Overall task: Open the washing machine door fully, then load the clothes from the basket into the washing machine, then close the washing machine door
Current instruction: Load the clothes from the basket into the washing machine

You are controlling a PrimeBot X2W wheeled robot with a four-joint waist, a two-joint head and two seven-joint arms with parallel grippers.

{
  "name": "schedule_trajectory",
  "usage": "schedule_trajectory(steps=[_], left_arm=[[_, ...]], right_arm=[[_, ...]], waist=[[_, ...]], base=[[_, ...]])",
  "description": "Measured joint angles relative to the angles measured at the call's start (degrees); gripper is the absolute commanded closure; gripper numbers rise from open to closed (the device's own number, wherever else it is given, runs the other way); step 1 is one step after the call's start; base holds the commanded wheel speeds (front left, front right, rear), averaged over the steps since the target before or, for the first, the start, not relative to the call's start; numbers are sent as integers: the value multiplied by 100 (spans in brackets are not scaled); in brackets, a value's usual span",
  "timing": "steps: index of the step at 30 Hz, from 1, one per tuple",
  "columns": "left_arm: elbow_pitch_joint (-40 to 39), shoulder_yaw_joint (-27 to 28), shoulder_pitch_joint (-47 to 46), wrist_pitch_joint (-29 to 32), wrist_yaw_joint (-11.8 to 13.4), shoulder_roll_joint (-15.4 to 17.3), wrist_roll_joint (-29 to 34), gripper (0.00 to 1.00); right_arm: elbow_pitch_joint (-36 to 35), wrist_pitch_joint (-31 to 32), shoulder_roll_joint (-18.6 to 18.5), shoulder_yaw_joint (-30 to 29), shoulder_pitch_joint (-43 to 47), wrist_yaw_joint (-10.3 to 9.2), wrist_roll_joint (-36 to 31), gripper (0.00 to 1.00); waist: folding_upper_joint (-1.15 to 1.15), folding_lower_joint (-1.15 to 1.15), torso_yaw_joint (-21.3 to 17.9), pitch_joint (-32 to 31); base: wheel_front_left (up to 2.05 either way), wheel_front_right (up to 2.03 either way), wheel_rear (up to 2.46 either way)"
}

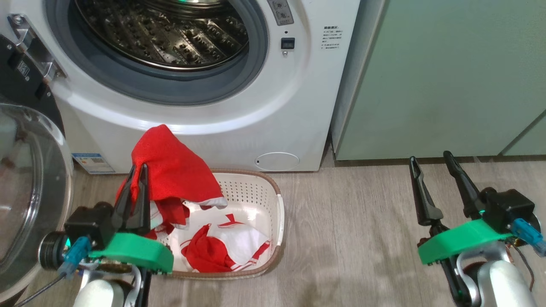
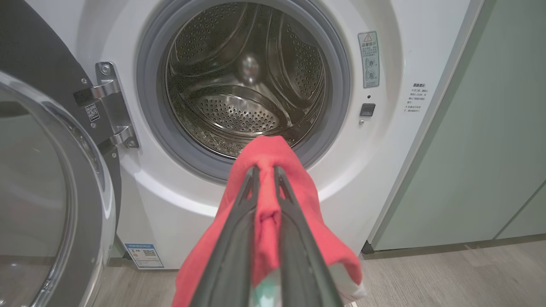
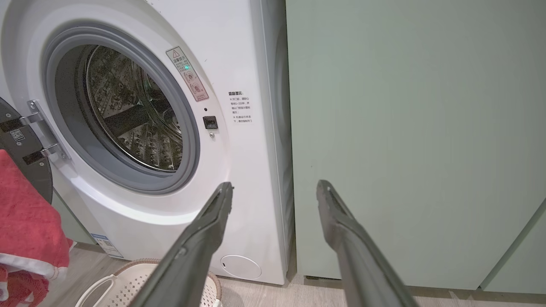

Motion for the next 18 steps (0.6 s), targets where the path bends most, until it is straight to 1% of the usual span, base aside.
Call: schedule_trajectory(steps=[13, 18], left_arm=[[-8, -1, -1, 5, 45, 38, -4, 100], [-13, 0, -49, 76, 44, 40, -127, 100]], right_arm=[[-43, -1, 1, 1, 48, 0, 44, 0], [-111, -1, 1, 11, 48, 0, 45, 0]], waist=[[0, 0, 13, 75], [0, 0, 7, 195]], base=[[0, 0, 0], [0, 0, 0]])
